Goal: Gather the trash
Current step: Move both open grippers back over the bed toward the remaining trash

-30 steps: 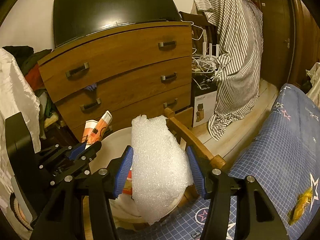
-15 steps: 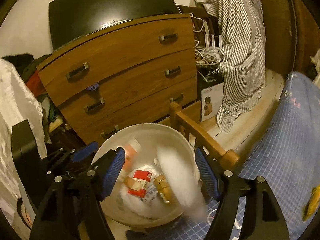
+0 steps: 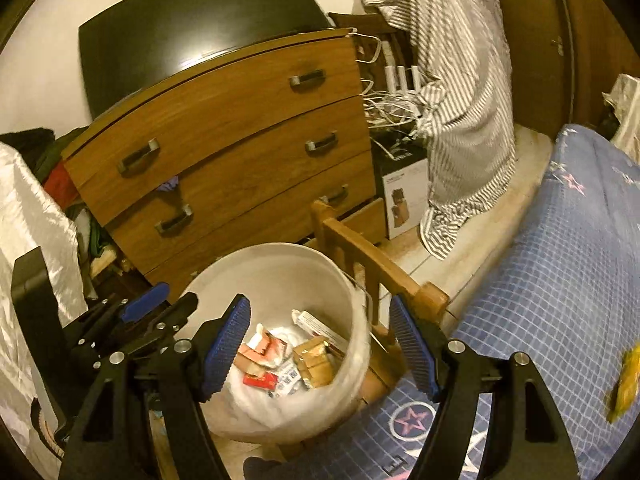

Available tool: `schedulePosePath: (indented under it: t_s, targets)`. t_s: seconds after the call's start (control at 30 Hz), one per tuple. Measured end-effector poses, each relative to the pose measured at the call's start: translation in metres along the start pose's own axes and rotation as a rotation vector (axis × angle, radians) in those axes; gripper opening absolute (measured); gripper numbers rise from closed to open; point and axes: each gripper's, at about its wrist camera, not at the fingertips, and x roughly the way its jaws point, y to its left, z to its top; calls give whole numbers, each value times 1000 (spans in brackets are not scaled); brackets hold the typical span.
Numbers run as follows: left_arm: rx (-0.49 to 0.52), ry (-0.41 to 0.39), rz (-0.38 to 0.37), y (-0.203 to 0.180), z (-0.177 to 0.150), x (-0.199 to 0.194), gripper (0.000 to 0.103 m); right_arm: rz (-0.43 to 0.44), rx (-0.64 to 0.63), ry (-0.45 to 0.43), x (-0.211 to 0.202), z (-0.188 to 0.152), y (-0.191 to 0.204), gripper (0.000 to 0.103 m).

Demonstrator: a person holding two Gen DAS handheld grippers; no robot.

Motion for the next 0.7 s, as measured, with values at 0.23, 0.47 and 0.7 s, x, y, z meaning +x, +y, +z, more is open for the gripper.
schedulePosePath:
  t_s: [0.23,0.47,0.7]
  targets:
    - [-13,-28,-14,-29,-19,-20,47,-91,5,-129,-49,-40,-27,73]
    - [57,-66,-106,-100,-47,-46,47,-257,39,-243,-117,-105,-79,74]
    - [178,-95,-224,-179,-67,-69,53,-453,113,-259,-195,-184,-164,77]
